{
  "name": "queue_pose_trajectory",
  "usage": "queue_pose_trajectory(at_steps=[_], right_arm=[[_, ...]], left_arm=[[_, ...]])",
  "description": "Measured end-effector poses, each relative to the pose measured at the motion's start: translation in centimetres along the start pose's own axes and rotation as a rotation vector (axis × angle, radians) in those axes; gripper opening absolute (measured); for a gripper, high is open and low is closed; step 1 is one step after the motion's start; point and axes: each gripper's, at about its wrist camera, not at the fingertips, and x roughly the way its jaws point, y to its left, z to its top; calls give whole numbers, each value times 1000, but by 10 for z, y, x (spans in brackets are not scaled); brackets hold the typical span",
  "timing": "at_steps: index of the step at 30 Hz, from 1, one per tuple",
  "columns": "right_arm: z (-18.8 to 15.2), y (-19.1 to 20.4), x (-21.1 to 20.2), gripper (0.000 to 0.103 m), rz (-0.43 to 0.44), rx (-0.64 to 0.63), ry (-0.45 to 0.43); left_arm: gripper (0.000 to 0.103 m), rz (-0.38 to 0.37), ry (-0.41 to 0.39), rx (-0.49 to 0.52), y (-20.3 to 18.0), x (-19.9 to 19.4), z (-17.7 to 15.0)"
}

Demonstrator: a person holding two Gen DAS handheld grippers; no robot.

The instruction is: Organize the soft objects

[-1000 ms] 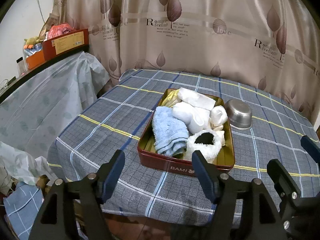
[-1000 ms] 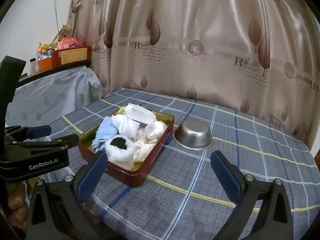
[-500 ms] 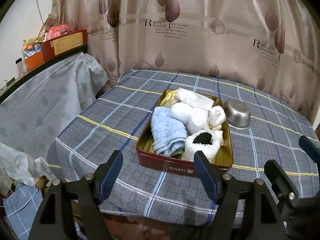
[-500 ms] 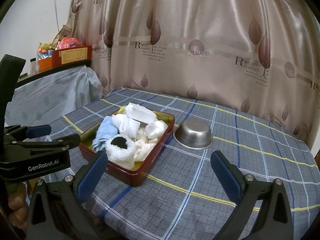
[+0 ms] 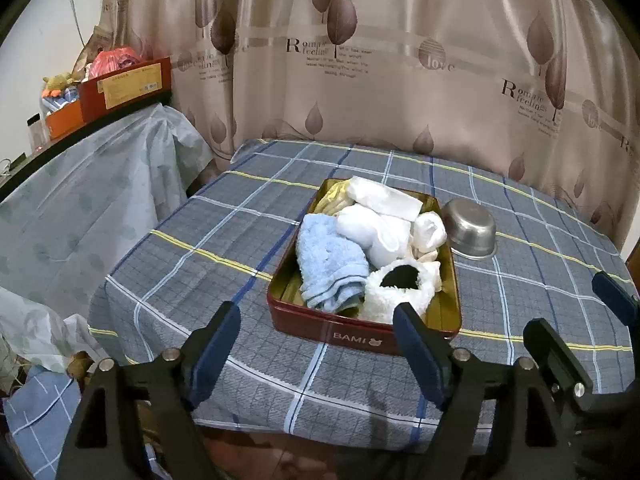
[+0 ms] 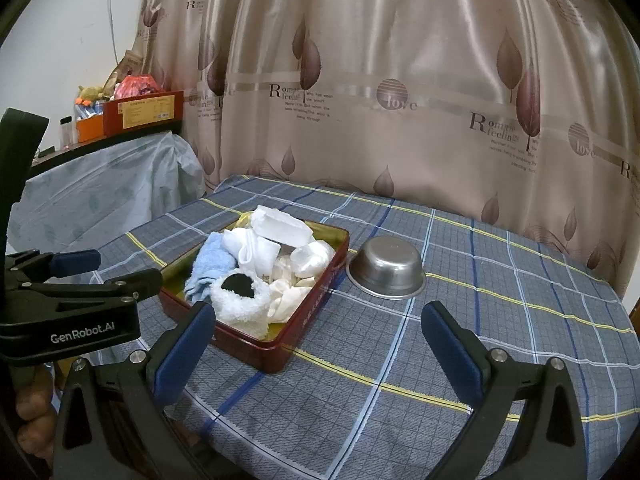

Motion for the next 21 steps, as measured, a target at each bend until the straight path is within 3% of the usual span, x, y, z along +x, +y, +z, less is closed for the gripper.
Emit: queue_pose_trajectory(at_steps=[13,21], right_arm=[[1,-1,0,102,2,2,1],[-6,-4,-1,102,-7,13,8]], left_arm=[[86,7,10,-4,0,1,-3],[86,53,-55,5,-2,-6,-5]])
